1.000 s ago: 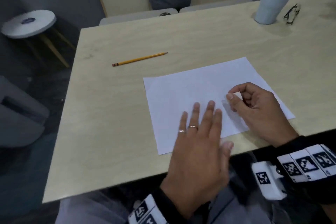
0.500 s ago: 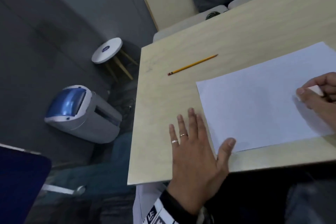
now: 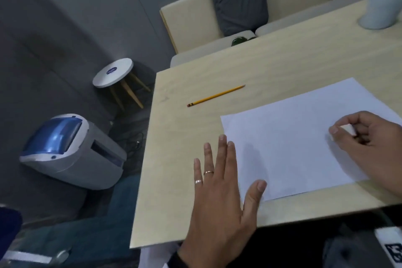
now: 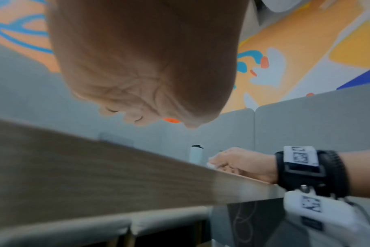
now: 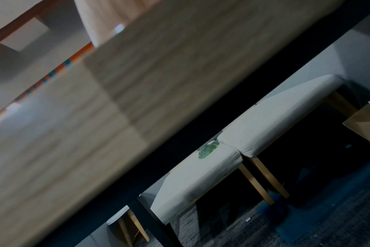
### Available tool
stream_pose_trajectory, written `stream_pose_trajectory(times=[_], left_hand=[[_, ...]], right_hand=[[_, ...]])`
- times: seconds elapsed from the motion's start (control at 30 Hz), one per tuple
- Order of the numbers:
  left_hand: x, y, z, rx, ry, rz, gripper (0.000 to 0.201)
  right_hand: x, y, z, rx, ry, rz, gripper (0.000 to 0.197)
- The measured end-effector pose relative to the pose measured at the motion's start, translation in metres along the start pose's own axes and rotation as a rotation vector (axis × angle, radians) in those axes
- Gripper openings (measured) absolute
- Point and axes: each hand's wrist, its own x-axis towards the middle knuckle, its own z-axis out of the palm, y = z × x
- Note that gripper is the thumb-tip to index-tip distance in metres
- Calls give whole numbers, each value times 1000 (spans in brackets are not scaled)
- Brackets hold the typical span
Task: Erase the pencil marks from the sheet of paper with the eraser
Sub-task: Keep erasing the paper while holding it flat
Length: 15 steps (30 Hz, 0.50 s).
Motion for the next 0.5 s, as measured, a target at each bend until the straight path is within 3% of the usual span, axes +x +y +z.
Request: stream_pose_trajectory(times=[0.07,0.17,0.27,0.4,0.5], left_hand=[[-2,10,11,-116,-28,139,76],[3,7,33,-2,-61,261,72],[5,0,46,132,-62,284,74],[6,3,49,107,-34,258,70],[15,11,47,55,-8,231,58]], right_hand=[[-1,-21,-1,16,3,-38,5],[-5,-29,-3,74,-33,-63,5],[-4,-28,-3,144,-6,-44,9],[-9,-47,-12,247,67,-41,7],[-19,-63,-25,349,7,17,10]])
